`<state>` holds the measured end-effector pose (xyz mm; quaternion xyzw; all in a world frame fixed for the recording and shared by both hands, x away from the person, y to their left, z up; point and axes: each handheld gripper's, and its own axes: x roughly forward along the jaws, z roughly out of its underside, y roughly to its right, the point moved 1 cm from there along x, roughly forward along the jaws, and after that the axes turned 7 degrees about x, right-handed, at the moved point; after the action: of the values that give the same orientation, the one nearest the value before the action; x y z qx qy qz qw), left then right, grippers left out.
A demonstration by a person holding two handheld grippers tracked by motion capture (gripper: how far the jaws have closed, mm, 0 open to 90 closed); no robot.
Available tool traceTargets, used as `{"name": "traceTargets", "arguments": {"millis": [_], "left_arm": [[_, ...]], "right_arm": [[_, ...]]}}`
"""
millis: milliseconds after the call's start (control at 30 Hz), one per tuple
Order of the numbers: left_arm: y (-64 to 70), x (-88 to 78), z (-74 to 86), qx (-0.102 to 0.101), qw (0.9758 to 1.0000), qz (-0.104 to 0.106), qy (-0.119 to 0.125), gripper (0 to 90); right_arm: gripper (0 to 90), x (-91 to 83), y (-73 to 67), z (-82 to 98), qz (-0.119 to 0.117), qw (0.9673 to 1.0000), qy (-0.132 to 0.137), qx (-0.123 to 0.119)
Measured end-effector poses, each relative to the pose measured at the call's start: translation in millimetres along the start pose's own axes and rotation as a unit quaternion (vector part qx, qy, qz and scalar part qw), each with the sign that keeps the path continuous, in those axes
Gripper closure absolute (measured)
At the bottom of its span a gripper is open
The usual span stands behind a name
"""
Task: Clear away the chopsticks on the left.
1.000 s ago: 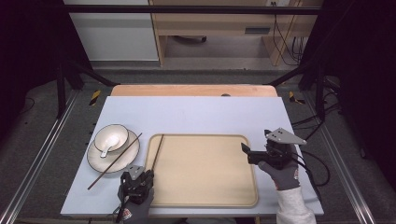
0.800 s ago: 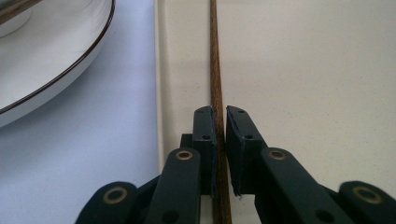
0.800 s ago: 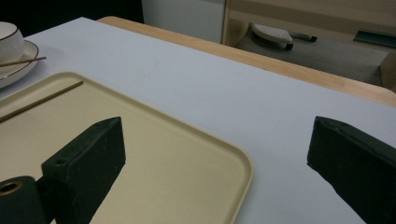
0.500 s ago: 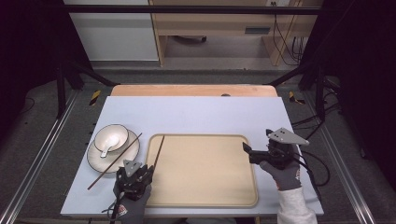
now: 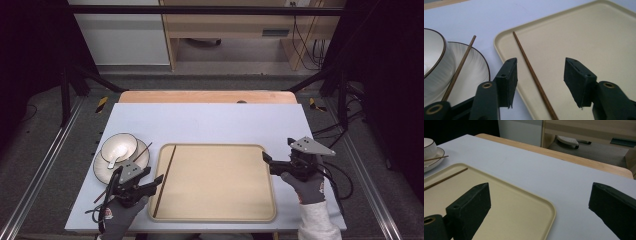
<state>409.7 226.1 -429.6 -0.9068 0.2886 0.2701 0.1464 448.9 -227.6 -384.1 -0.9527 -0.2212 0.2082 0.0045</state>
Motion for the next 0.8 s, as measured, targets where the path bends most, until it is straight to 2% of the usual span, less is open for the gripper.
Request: {"name": "traceTargets", "arguments": {"millis": [67, 133, 167, 233, 333, 400, 533, 667, 700, 800], "left_arm": [[-4.5, -2.0, 5.5, 0.002, 1.0000, 0.002, -0.005, 40.7], [-9.2, -2.8, 11.3, -0.011, 0.9999, -0.006, -0.005, 39.0], [-11.5, -2.5, 13.5, -0.016, 0.9998, -0.003, -0.009, 38.5], [-14.0, -3.4, 16.7, -0.011, 0.9998, -0.009, -0.015, 36.4], [-18.2, -6.8, 20.0, -0.011, 0.9998, -0.008, -0.016, 35.4], [-21.7, -8.5, 21.9, -0.020, 0.9997, -0.004, -0.013, 34.9], [-32.6, -9.4, 27.3, -0.028, 0.9993, -0.011, -0.021, 34.7], [-44.1, -14.1, 33.6, -0.015, 0.9985, -0.033, -0.040, 34.9], [-47.5, -16.6, 35.4, -0.022, 0.9986, -0.030, -0.037, 34.9], [-55.0, -22.4, 39.1, -0.035, 0.9982, -0.039, -0.029, 35.3]], "right_arm": [[4.2, 0.2, -0.1, 0.1, -0.002, 1.0000, -0.001, 0.001], [4.1, 1.2, -0.3, 0.6, -0.001, 1.0000, -0.003, 0.000], [4.1, 1.8, -0.3, 0.9, -0.001, 1.0000, -0.004, 0.001], [4.1, 2.8, -0.9, 1.3, -0.001, 1.0000, -0.005, 0.001], [4.1, 3.4, -1.3, 1.7, -0.002, 1.0000, -0.006, -0.002], [4.1, 3.9, -1.5, 2.0, -0.003, 1.0000, -0.007, -0.002], [4.1, 4.8, -2.3, 2.5, -0.004, 0.9999, -0.009, -0.003], [4.1, 5.0, -2.7, 2.8, -0.004, 0.9999, -0.010, -0.004], [4.1, 5.2, -2.7, 2.8, -0.004, 0.9999, -0.010, -0.004], [4.1, 5.5, -2.8, 2.9, -0.004, 0.9999, -0.010, -0.004]]}}
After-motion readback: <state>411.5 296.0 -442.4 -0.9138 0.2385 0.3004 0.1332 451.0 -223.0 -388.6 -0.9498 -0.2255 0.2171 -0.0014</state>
